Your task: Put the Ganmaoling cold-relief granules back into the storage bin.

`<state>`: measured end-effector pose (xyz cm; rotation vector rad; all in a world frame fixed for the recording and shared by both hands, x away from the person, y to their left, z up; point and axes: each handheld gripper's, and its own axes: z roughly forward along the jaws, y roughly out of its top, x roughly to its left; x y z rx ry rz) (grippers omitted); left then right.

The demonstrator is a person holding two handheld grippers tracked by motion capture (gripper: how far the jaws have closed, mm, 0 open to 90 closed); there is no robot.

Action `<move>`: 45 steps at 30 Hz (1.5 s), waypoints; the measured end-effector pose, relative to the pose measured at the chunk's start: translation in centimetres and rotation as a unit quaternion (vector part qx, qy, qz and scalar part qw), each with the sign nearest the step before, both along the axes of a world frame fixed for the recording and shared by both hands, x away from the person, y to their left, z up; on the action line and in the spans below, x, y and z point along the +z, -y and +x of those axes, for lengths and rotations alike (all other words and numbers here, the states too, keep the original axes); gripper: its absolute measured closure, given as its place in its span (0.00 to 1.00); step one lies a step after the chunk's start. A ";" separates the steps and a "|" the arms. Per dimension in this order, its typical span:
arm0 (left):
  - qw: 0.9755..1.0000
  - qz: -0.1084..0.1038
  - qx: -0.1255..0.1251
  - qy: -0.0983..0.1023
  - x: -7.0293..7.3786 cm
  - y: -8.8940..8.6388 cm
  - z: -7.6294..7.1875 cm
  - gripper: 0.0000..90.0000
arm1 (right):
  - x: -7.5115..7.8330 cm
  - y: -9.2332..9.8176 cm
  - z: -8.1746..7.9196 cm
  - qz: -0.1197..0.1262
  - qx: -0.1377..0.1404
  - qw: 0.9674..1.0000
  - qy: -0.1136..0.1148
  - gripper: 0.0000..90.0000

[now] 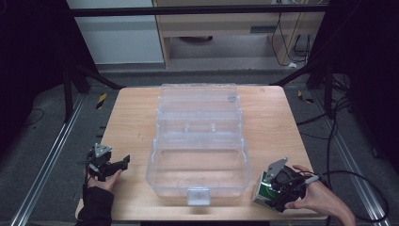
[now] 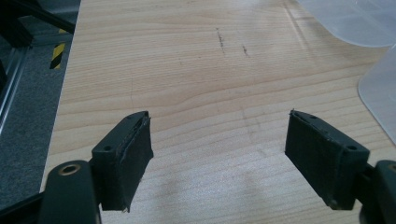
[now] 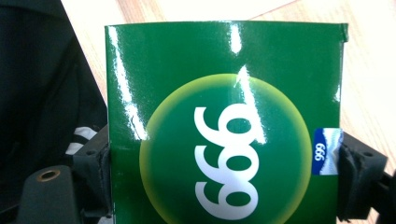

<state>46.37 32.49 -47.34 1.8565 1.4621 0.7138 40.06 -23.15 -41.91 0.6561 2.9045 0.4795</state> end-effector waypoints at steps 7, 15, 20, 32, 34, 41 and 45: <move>1.000 0.000 0.000 0.000 0.0 0.0 0.0 0.24 | 1.9 0.7 0.0 0.019 -0.021 0.999 0.016 0.18; 1.000 0.000 0.000 -0.001 0.0 0.0 0.0 0.25 | 4.7 1.1 0.0 0.023 -0.020 0.999 0.044 0.18; 1.000 0.000 0.000 -0.001 0.0 0.0 0.0 0.25 | 6.7 0.8 0.1 0.024 -0.009 0.998 0.061 0.18; 1.000 -0.001 -0.001 -0.001 0.0 0.0 0.0 0.25 | 10.0 -1.1 1.0 0.023 0.010 0.996 0.084 0.18; 1.000 -0.001 0.000 -0.001 0.0 0.0 0.0 0.25 | 10.3 -1.4 1.3 0.026 0.010 0.996 0.087 0.18; 1.000 -0.002 0.000 -0.001 0.0 0.0 0.0 0.25 | 10.9 -2.8 2.4 0.031 0.011 0.995 0.093 0.18; 1.000 -0.001 0.000 0.000 0.0 -0.1 0.0 0.25 | 11.1 -3.7 2.8 0.037 0.013 0.994 0.097 0.18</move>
